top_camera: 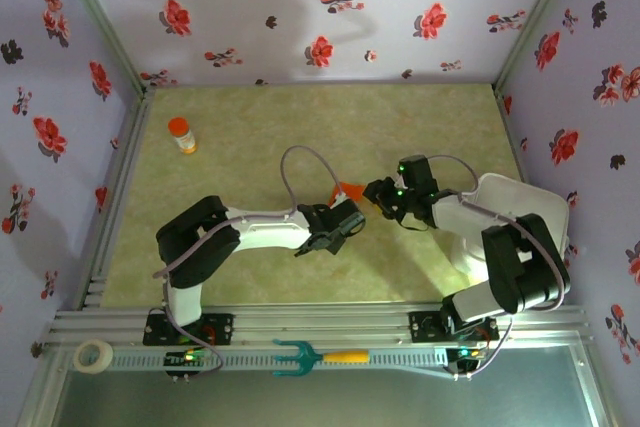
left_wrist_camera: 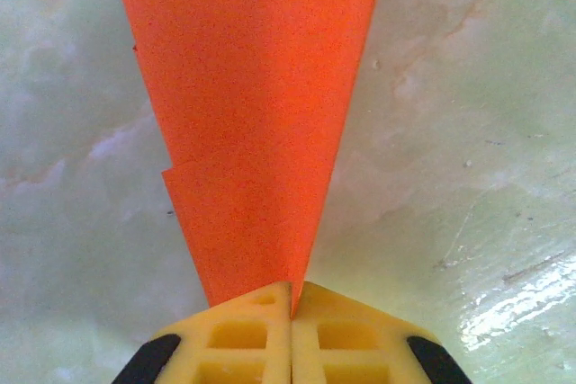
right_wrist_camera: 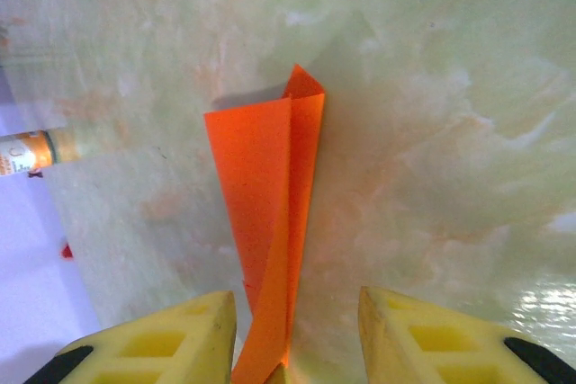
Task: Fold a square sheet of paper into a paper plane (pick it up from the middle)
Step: Fold the wing for the fifth time at the center of the table.
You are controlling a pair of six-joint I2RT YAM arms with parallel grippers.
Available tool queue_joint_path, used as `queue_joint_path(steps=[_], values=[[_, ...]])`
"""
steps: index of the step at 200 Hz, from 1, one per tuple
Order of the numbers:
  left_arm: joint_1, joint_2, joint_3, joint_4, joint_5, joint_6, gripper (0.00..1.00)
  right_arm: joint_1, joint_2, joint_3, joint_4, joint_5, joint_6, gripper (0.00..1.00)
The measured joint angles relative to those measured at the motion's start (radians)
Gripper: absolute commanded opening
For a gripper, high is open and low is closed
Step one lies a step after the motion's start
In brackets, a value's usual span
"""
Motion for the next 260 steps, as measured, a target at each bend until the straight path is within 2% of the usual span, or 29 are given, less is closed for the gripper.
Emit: queue_joint_path(steps=[91,128,168,200,237,260], values=[[0.061,0.000,-0.015,0.090,0.183,-0.047,0.05,0.000,-0.013,-0.030,-0.024,0.004,-0.021,0.41],[0.093,-0.001,-0.044,0.173,0.276,-0.055,0.03,0.031,-0.023,-0.056,-0.004,0.029,-0.072,0.39],[0.130,-0.018,-0.129,0.340,0.389,-0.063,0.02,0.054,-0.065,-0.087,0.061,0.044,-0.144,0.27],[0.174,-0.023,-0.187,0.454,0.509,-0.089,0.01,0.054,-0.054,-0.089,0.117,-0.005,-0.171,0.17],[0.217,-0.019,-0.212,0.505,0.620,-0.118,0.00,0.054,0.001,-0.089,0.185,-0.087,-0.169,0.11],[0.233,-0.012,-0.216,0.521,0.667,-0.133,0.00,0.054,0.028,-0.089,0.225,-0.122,-0.160,0.11]])
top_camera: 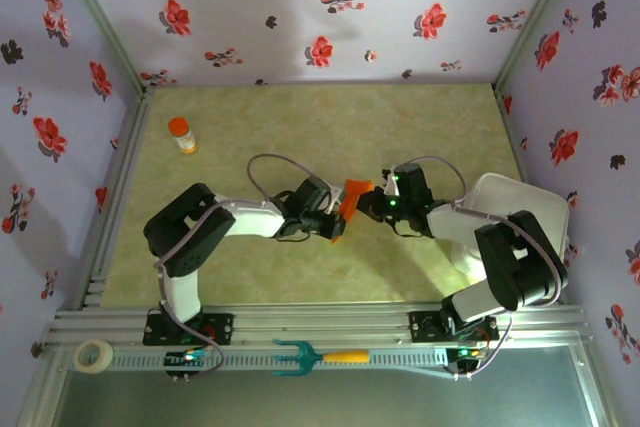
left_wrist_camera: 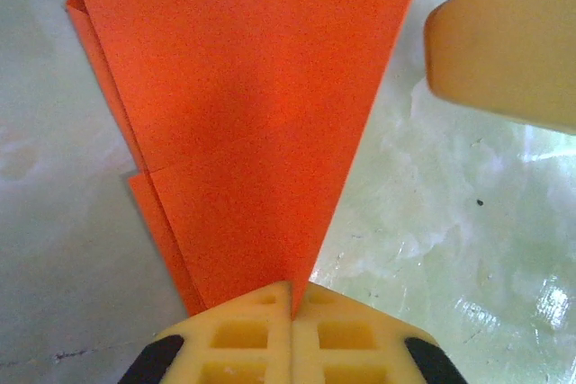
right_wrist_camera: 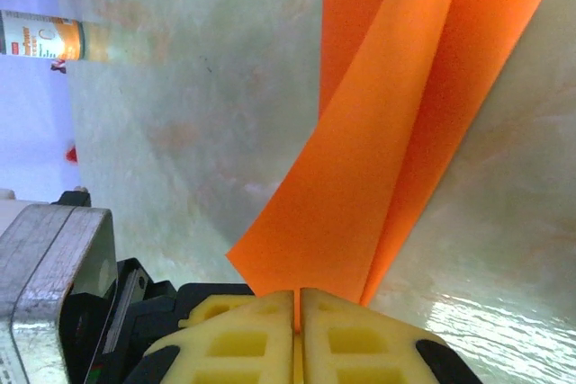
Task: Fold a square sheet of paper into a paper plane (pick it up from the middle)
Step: Fold the wing for the fifth time at the center of the table.
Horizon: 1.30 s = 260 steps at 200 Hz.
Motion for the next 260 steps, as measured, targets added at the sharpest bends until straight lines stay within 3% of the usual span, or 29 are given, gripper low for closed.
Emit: queue_joint_path(steps=[88,260], values=[[0.033,0.031,0.007,0.028,0.121,-0.031,0.01,0.009,0.075,0.021,0.062,-0.060,0.021,0.10],[0.085,0.079,0.055,-0.013,0.282,-0.053,0.01,-0.007,0.188,0.024,0.151,-0.027,0.066,0.11]])
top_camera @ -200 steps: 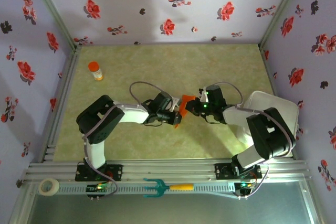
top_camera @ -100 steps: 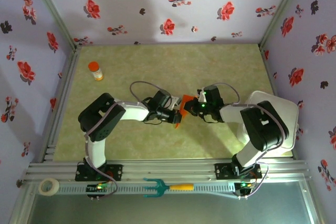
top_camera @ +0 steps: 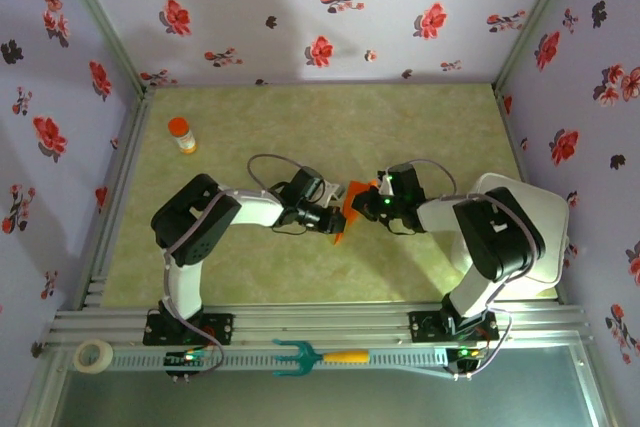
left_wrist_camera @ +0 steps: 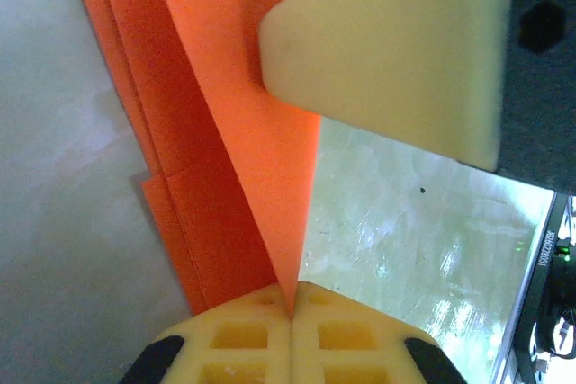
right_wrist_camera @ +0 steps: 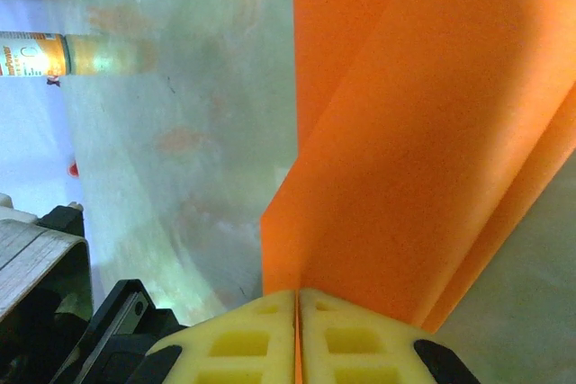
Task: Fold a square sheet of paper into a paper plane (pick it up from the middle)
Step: Fold the wing for the fifth time at the center of the table.
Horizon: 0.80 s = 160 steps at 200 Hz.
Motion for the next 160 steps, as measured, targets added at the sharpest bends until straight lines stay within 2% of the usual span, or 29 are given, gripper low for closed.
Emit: queue_joint_path(steps=[60,160], values=[[0.011,0.012,0.011,-0.008,0.037,-0.007,0.02,-0.009,0.023,0.000,0.017,0.000,0.000,0.11],[0.017,0.015,0.014,-0.008,0.053,-0.024,0.10,-0.016,0.034,0.002,0.016,0.015,-0.001,0.11]])
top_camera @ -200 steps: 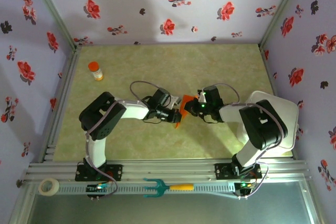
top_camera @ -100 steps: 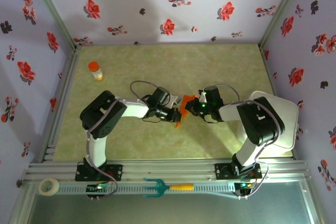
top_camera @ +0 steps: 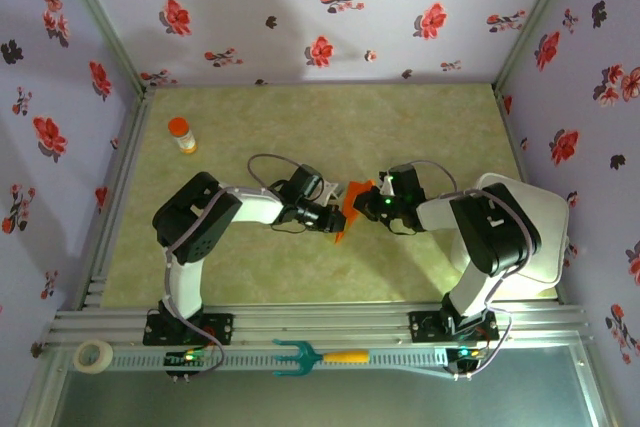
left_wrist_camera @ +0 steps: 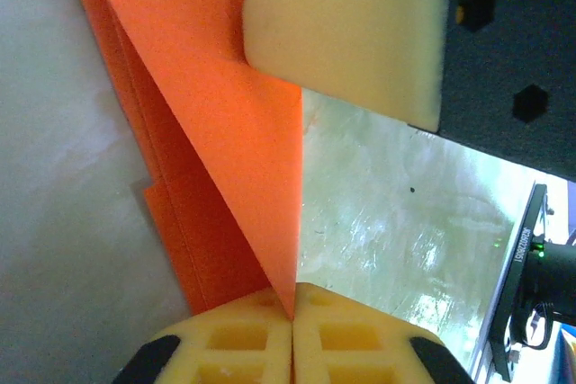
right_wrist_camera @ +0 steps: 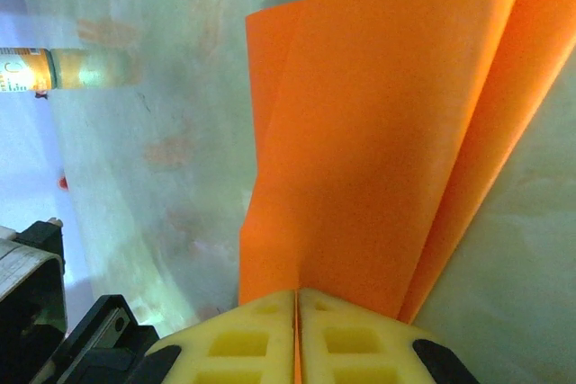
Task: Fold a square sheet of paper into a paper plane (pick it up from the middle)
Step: Fold the wing for the fifth time at the center of the table.
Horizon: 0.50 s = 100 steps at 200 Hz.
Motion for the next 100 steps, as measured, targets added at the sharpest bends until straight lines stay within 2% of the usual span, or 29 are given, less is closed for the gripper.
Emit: queue_joint_path(steps=[27,58,100], values=[[0.000,-0.006,-0.015,0.029,0.008,-0.009,0.19,-0.001,0.000,0.000,-0.003,0.004,0.000,0.11],[0.000,-0.014,-0.042,0.081,0.011,-0.025,0.17,-0.005,0.000,0.000,-0.004,0.004,0.000,0.11],[0.002,-0.018,-0.072,0.133,-0.002,-0.051,0.03,-0.005,0.000,0.000,-0.004,0.005,0.000,0.11]])
